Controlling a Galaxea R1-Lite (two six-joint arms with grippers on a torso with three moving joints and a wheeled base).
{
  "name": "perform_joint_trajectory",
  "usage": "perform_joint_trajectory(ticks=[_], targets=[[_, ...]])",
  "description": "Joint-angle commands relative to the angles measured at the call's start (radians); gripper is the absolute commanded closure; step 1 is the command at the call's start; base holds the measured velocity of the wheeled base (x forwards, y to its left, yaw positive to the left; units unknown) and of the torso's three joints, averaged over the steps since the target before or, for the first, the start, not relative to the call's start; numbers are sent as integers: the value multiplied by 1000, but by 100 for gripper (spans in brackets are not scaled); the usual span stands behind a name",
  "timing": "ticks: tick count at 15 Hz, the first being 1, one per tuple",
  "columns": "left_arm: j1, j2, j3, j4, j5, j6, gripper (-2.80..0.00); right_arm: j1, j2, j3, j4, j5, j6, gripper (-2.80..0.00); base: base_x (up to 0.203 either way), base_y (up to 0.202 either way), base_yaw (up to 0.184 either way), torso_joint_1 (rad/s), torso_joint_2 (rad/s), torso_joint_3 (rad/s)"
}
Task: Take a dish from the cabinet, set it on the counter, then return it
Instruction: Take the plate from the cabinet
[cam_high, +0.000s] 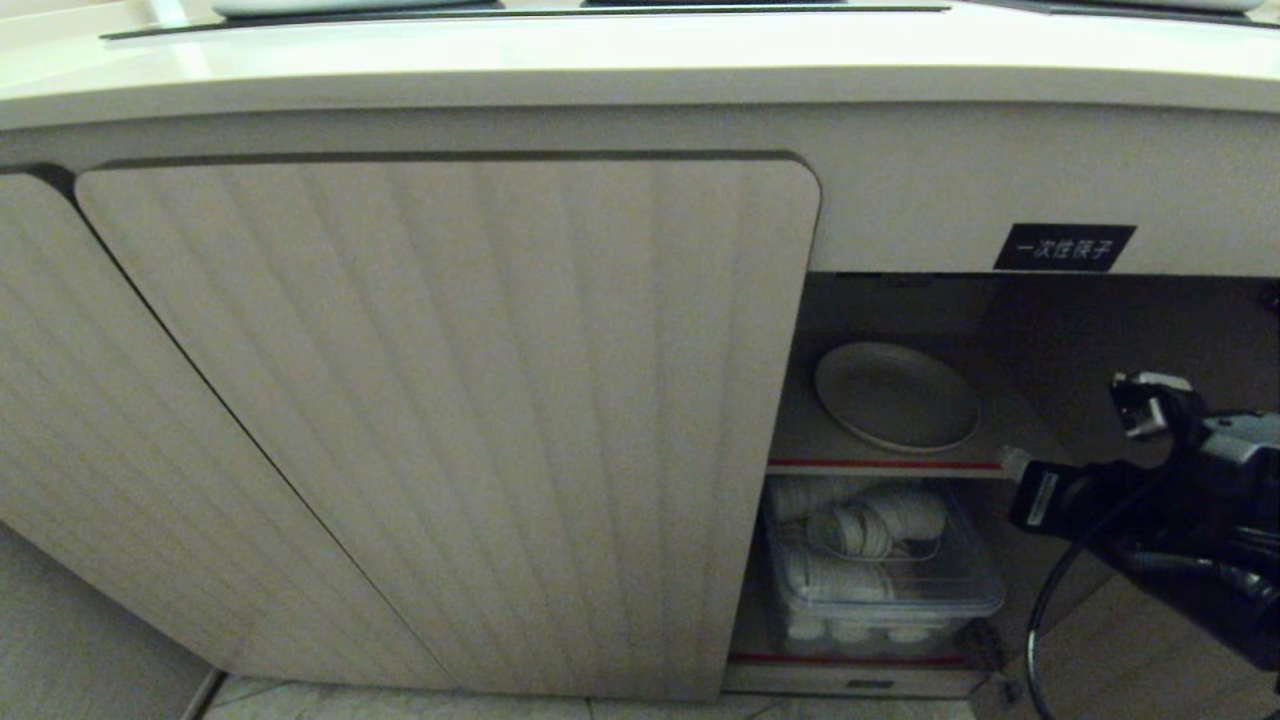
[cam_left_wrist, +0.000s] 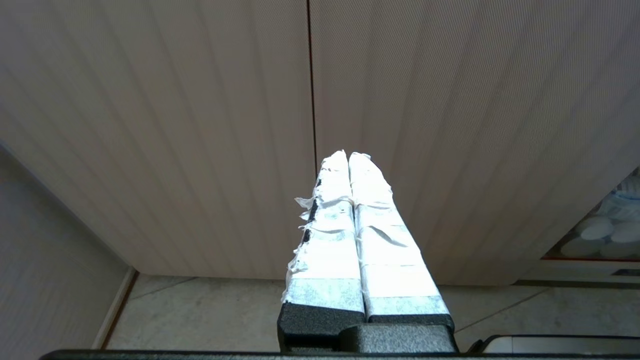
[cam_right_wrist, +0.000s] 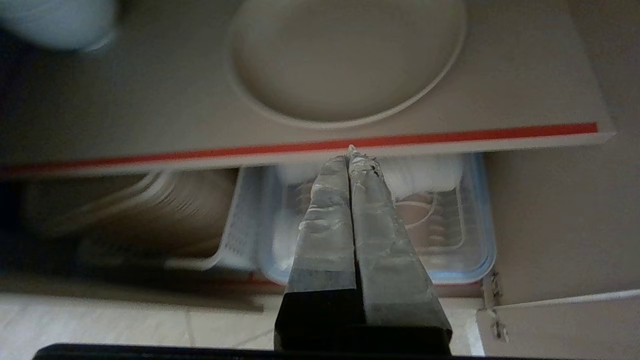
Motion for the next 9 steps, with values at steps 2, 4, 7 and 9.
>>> perform_joint_trajectory(ticks=[2, 4, 7, 9], targets=[[0, 0, 0, 0, 0, 0, 0, -13, 117, -16, -62, -19, 0, 0, 0, 0, 0, 0, 0, 0], [0, 0, 0, 0, 0, 0, 0, -13, 164, -34, -113, -45, 0, 0, 0, 0, 0, 0, 0, 0], [0, 0, 0, 0, 0, 0, 0, -35, 203, -72, -128, -78, -12, 0, 0, 0, 0, 0, 0, 0], [0, 0, 0, 0, 0, 0, 0, -63, 231, -102, -128, -78, -17, 0, 0, 0, 0, 0, 0, 0]])
